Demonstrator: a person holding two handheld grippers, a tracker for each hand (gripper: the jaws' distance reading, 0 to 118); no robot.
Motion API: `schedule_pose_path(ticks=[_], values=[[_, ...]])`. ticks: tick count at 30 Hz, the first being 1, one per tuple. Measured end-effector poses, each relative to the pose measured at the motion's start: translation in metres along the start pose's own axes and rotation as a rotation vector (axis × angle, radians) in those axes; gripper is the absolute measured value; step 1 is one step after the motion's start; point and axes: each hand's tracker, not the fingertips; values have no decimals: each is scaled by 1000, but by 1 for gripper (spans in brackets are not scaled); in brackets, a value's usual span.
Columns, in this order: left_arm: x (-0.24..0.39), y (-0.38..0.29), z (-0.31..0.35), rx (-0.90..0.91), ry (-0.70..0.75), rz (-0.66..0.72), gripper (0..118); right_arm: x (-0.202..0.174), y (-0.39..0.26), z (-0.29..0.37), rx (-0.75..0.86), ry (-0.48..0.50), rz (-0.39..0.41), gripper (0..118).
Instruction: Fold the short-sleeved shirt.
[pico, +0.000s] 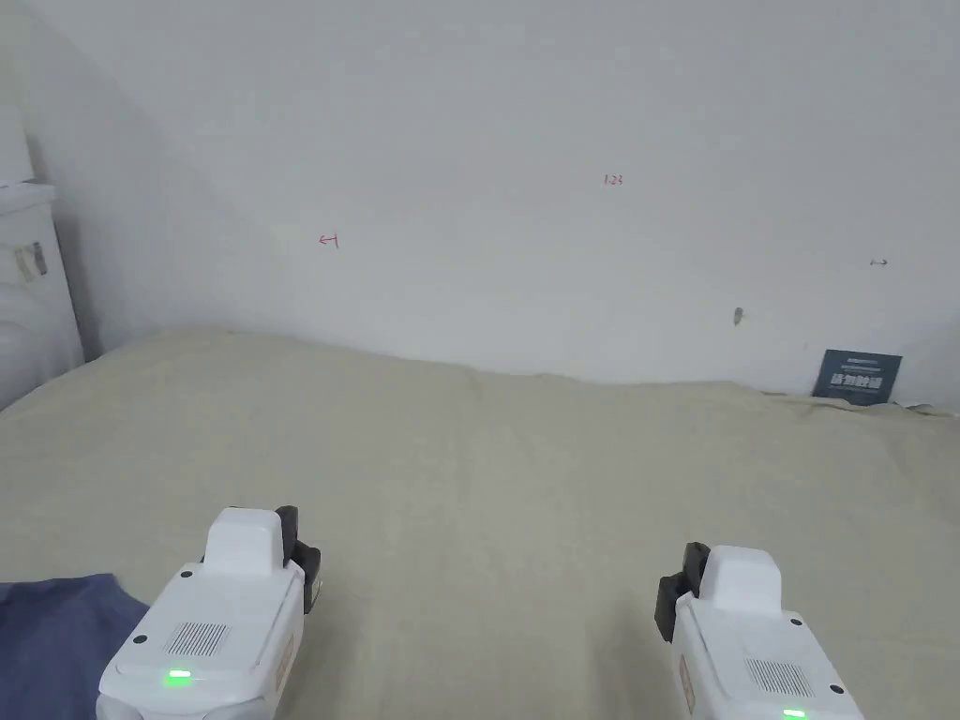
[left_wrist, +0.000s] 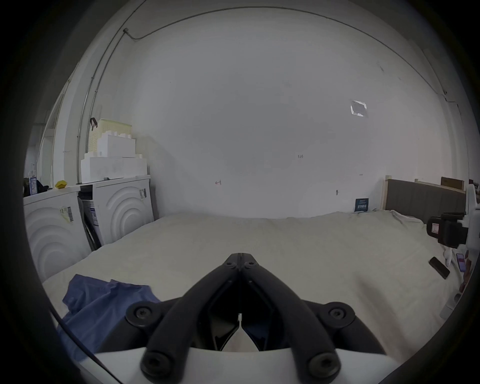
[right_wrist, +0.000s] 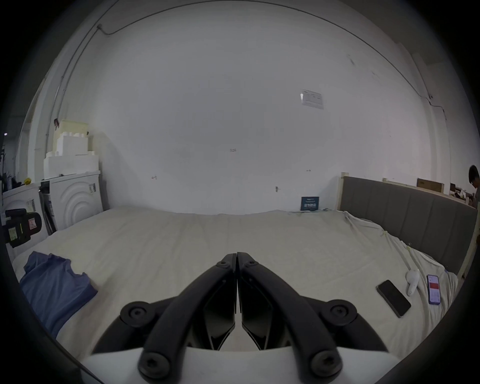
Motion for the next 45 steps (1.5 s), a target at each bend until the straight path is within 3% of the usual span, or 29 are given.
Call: schedule_pose_path(ticks=[10, 18, 23, 26, 30, 32, 36, 39, 41, 44, 45], values=[[-90, -11, 35, -36, 170, 49, 0, -88, 2, -5, -3, 189, 30, 1], [-179, -50, 38, -332, 239, 154, 0, -154, -8, -10, -42, 316, 72, 1], [-219, -89, 9, -487, 181, 249, 0, -181, -14, -5, -70, 366, 101, 1], [-235, -108, -12, -594, 157, 300, 17, -191, -13, 4, -87, 378, 119, 1], [-242, -130, -36, -673, 162, 291, 83, -193, -24, -8, -113, 382, 136, 1], [-233, -136, -43, -728, 189, 277, 93, -194, -27, -10, -127, 380, 145, 1], [-244, -166, -71, -855, 238, 235, 93, -190, -34, -23, -147, 373, 155, 1], [-227, -162, -68, -838, 224, 97, 90, -188, -38, -31, -158, 367, 159, 1], [-223, -160, -69, -841, 238, 117, 87, -187, -39, -34, -161, 364, 160, 1], [-222, -165, -75, -844, 243, 85, 73, -188, -41, -36, -162, 366, 165, 1], [-218, -164, -76, -843, 234, 54, 61, -188, -42, -36, -163, 366, 167, 1]])
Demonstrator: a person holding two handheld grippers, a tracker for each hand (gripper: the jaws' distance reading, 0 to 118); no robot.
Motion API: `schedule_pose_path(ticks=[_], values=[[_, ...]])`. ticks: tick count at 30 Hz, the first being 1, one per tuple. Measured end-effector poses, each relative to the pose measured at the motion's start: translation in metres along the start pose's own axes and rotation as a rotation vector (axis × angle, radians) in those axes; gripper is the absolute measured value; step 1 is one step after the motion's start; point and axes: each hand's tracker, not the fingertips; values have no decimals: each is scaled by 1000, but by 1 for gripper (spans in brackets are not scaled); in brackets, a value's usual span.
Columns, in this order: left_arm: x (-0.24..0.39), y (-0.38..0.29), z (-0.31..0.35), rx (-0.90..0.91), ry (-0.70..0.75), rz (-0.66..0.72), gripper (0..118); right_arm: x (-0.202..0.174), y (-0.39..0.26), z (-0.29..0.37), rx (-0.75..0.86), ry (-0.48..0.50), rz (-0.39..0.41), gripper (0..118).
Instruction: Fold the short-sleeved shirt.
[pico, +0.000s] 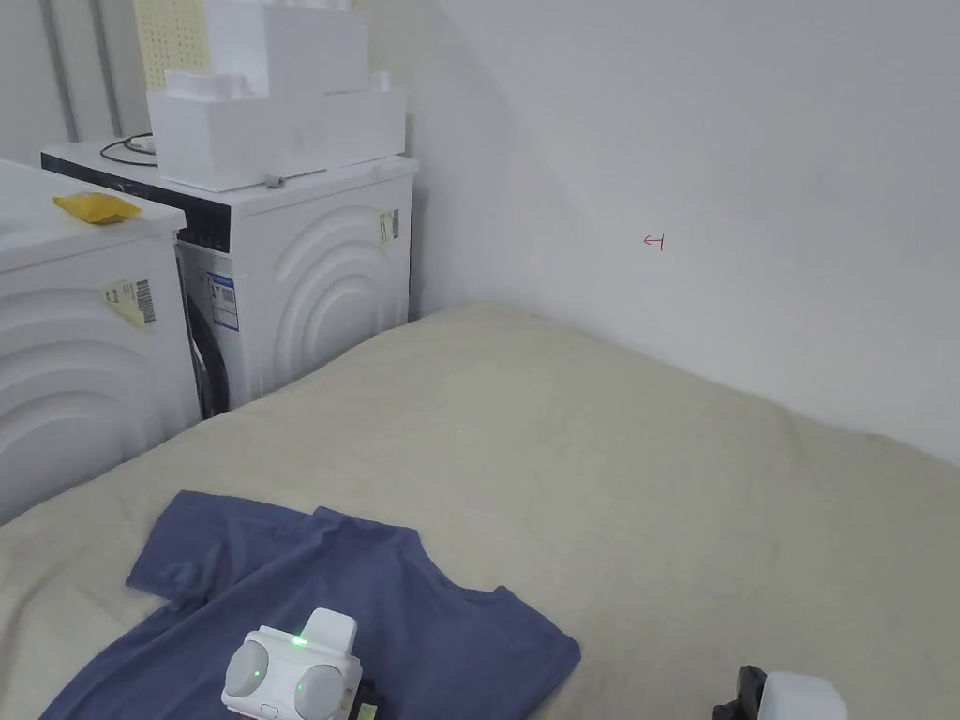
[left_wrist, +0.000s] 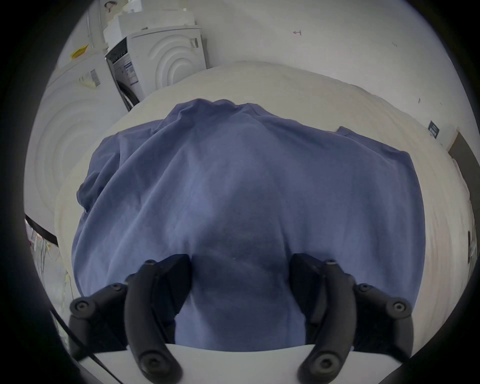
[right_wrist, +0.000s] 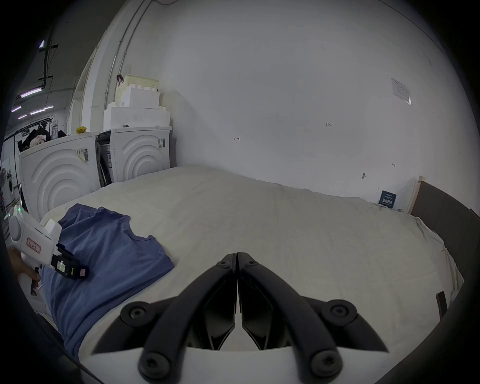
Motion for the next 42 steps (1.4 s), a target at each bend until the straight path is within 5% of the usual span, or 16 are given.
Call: schedule_pose_path(ticks=[4, 6, 27, 42], values=[[14, 1, 2, 3, 30, -61, 38, -2, -3, -2, -5, 4, 3, 1], [16, -2, 3, 7, 88, -62, 0, -3, -4, -3, -8, 5, 5, 1], [-28, -3, 86, 300, -242, 317, 0, 23, -1, 9, 25, -26, -21, 1], [99, 76, 148, 465, -490, 97, 0, 107, -1, 58, 81, -168, -86, 1]])
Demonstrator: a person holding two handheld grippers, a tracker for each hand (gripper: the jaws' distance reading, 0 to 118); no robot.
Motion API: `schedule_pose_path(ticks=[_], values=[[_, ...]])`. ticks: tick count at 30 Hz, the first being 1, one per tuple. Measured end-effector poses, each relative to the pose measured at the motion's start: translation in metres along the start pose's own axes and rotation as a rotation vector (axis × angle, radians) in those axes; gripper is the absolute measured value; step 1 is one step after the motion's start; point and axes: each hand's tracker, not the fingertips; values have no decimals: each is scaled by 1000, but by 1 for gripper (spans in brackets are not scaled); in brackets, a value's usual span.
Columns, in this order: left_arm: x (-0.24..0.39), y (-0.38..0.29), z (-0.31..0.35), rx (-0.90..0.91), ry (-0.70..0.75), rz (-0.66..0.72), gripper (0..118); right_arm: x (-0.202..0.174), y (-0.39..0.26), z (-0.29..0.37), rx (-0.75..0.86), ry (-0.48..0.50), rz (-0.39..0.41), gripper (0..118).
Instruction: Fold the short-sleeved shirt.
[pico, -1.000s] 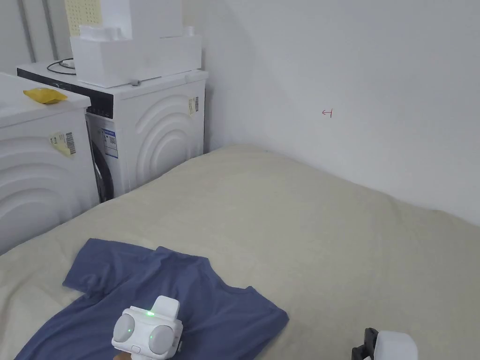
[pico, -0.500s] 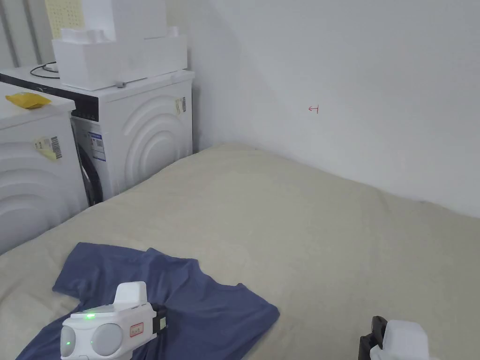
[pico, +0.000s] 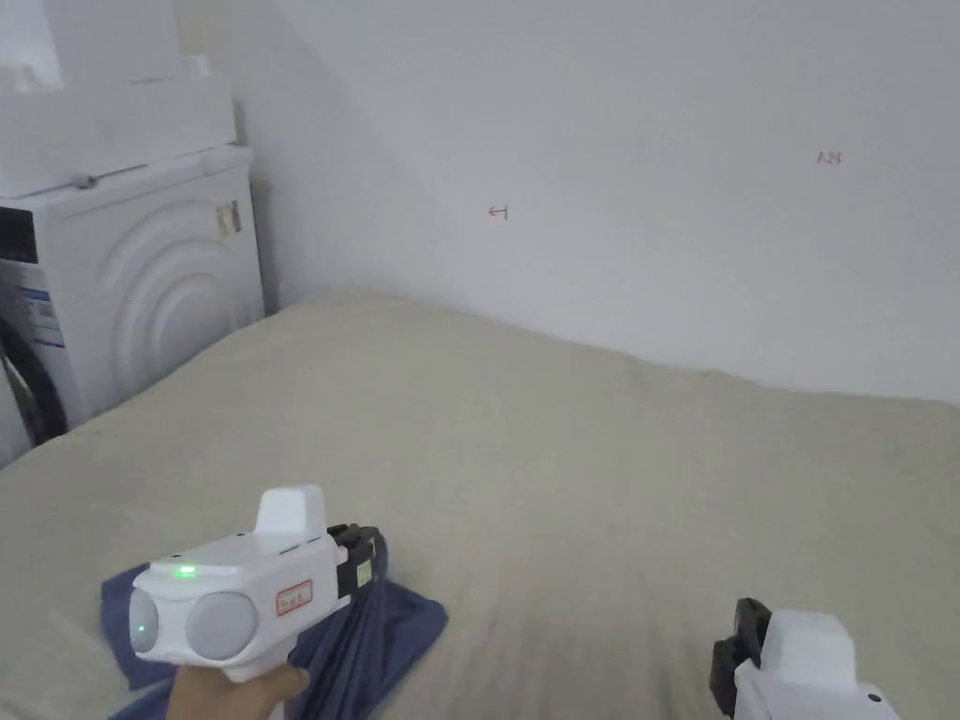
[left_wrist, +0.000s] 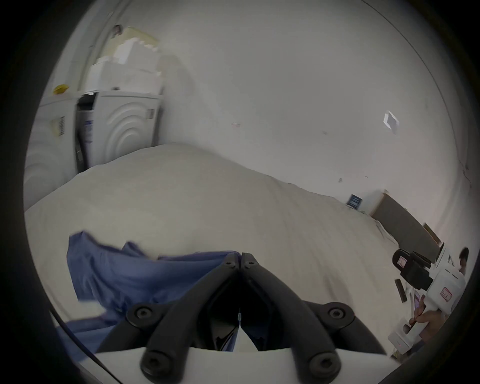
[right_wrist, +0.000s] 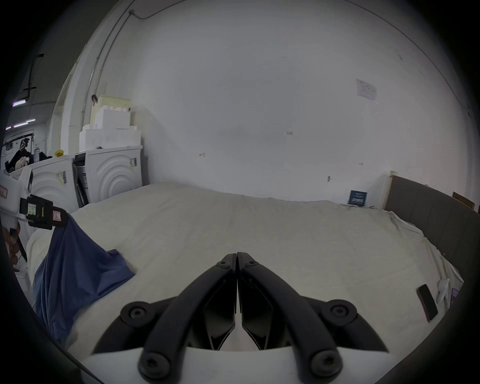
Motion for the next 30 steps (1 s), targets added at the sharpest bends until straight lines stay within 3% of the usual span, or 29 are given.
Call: schedule_pose_path(ticks=[15, 23, 30], values=[[234, -11, -94, -107, -321, -167, 0, 145, -11, 66, 19, -276, -64, 1], [350, -44, -125, -164, -379, -255, 0, 184, -19, 89, 10, -371, -81, 1], [389, -80, -150, -250, -389, -283, 0, 200, -26, 98, -4, -409, -87, 1]])
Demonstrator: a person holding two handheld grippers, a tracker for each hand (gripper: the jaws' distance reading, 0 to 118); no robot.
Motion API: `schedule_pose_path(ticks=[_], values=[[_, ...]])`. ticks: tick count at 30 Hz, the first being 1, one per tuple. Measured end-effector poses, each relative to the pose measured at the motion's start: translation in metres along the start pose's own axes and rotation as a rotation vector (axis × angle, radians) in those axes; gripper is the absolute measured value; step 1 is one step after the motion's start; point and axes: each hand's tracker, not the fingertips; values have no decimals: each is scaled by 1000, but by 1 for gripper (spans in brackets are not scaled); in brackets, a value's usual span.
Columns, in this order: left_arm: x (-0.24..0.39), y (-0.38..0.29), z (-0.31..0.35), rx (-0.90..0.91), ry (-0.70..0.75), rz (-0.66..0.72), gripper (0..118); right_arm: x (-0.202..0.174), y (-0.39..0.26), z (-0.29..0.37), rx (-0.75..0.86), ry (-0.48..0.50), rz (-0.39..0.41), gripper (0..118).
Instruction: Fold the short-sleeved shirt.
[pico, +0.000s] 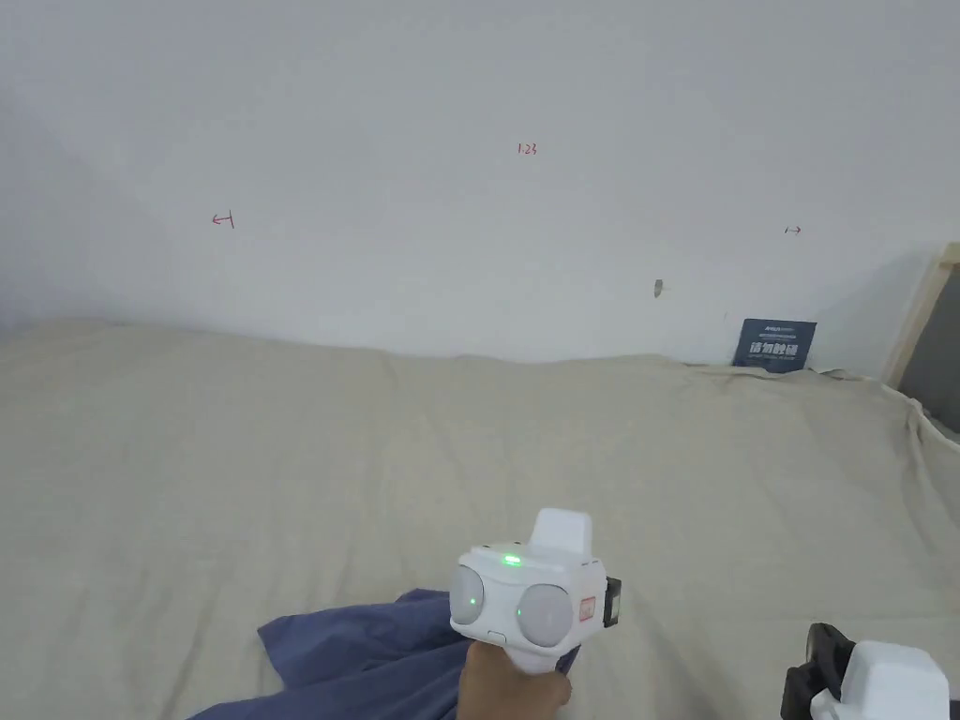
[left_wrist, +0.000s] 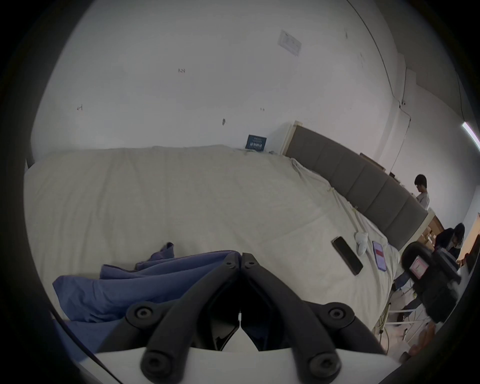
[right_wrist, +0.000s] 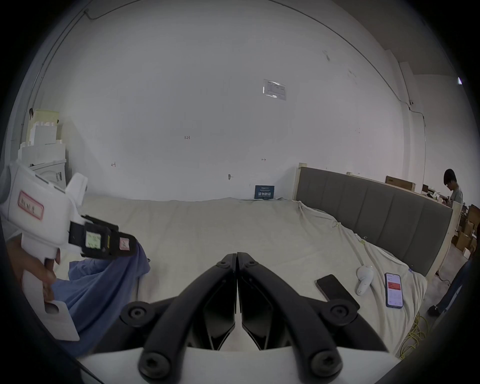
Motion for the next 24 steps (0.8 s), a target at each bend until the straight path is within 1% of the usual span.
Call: schedule_pose_path(ticks=[6, 8, 9, 10, 11, 12, 17, 22, 24], values=[[-7, -18, -10, -27, 4, -3, 0, 2, -4, -1, -10, -8, 6, 1], [-13, -18, -5, -22, -6, 9, 17, 0, -5, -3, -16, -3, 7, 1], [-15, -17, -1, -7, 5, 11, 36, -1, -6, -5, -16, -2, 10, 1], [-19, -16, 3, 12, 8, 9, 51, -3, -6, -5, -16, 0, 14, 1], [-24, -16, 9, 37, 9, 6, 63, -6, -6, -6, -17, 5, 16, 1], [-28, -15, 15, 58, 11, 3, 71, -7, -5, -6, -16, 9, 16, 1], [-66, -17, 61, 125, 42, 33, 71, -23, -5, -9, -16, 39, 20, 1], [-110, -35, 117, 185, 228, -10, 71, -45, -5, -10, -9, 82, 21, 1], [-128, -46, 141, 209, 299, -10, 66, -56, -5, -11, -8, 101, 21, 1]])
